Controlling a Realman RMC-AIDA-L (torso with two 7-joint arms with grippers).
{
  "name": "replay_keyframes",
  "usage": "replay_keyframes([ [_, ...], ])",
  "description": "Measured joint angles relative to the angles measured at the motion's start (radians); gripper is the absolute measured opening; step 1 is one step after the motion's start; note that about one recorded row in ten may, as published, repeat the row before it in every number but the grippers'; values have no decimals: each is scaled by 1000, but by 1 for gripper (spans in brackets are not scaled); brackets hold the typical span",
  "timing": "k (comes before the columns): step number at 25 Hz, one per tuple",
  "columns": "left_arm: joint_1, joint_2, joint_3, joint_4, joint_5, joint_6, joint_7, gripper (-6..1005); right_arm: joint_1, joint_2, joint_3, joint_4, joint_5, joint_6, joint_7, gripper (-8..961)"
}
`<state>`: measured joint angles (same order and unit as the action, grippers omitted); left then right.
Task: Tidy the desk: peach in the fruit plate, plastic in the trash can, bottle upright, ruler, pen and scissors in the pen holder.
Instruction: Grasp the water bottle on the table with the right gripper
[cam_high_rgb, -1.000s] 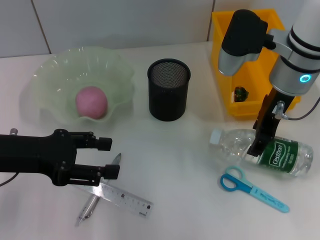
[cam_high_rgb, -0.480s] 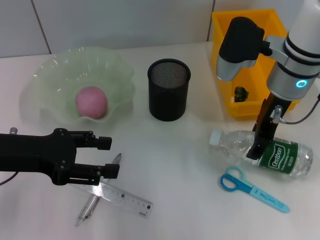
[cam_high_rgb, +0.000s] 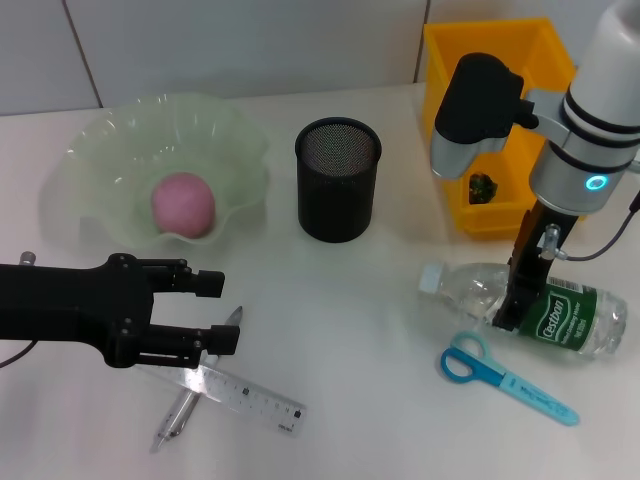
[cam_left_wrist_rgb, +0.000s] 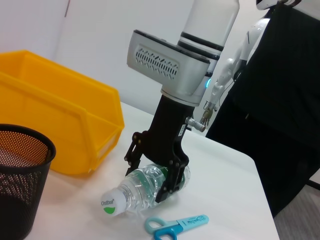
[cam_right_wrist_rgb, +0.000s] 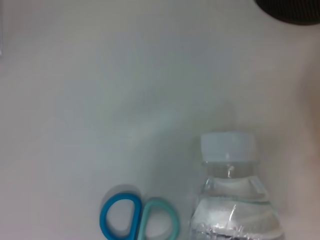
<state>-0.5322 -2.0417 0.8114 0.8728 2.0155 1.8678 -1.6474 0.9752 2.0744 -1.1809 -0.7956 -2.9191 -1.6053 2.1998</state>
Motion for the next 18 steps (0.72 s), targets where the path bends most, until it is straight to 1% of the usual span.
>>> replay_keyframes([
  [18,3,-2,0,0,0,-1,3,778,0,3,-2,18,3,20,0,734],
])
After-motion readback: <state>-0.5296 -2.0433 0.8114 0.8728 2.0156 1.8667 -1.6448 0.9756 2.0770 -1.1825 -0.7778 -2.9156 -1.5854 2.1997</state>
